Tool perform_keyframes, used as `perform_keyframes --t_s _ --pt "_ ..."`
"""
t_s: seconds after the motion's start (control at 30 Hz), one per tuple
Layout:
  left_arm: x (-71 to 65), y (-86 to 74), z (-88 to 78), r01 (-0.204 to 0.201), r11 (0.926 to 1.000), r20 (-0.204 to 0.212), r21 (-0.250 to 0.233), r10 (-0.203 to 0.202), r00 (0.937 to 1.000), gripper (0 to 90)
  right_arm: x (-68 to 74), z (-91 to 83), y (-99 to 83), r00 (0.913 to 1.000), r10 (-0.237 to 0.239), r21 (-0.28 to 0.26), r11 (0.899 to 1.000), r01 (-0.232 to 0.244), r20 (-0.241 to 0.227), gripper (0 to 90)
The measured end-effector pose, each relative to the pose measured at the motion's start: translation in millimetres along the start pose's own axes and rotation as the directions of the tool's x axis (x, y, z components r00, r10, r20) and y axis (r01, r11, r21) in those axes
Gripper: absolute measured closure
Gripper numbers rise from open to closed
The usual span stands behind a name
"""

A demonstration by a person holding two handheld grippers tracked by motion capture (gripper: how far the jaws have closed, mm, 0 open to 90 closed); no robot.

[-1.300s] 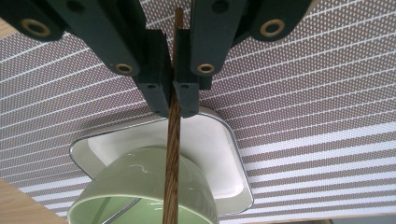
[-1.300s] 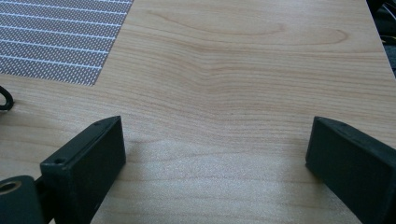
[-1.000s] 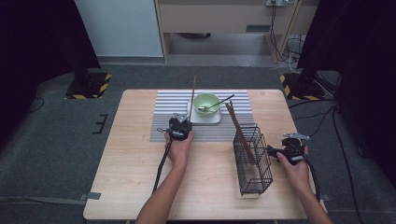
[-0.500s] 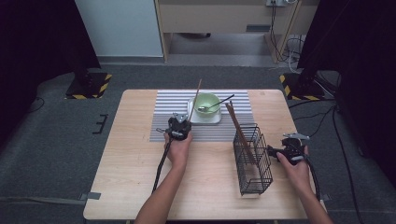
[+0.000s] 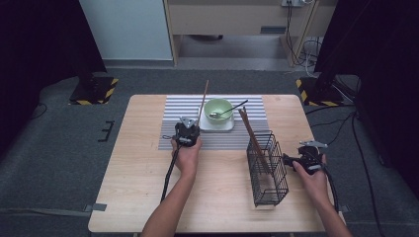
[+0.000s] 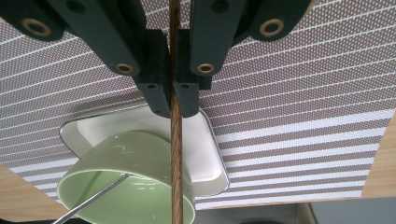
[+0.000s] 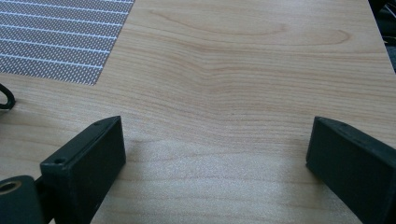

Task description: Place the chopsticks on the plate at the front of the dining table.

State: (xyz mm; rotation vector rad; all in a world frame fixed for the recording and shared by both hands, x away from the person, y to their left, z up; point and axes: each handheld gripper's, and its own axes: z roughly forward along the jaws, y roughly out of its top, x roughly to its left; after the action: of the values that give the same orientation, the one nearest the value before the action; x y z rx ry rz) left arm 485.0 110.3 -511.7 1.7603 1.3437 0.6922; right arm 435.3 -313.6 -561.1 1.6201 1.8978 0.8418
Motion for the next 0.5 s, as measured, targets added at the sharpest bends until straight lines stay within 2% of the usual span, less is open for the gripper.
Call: perform_keyframes --t_s 0.5 --pt "4.7 -6.3 9.1 -0.007 0.9979 -0.023 0.064 0.008 0.9997 85.6 0.0 0.0 0.0 1.0000 0.000 0.000 1.000 0.000 0.000 4.7"
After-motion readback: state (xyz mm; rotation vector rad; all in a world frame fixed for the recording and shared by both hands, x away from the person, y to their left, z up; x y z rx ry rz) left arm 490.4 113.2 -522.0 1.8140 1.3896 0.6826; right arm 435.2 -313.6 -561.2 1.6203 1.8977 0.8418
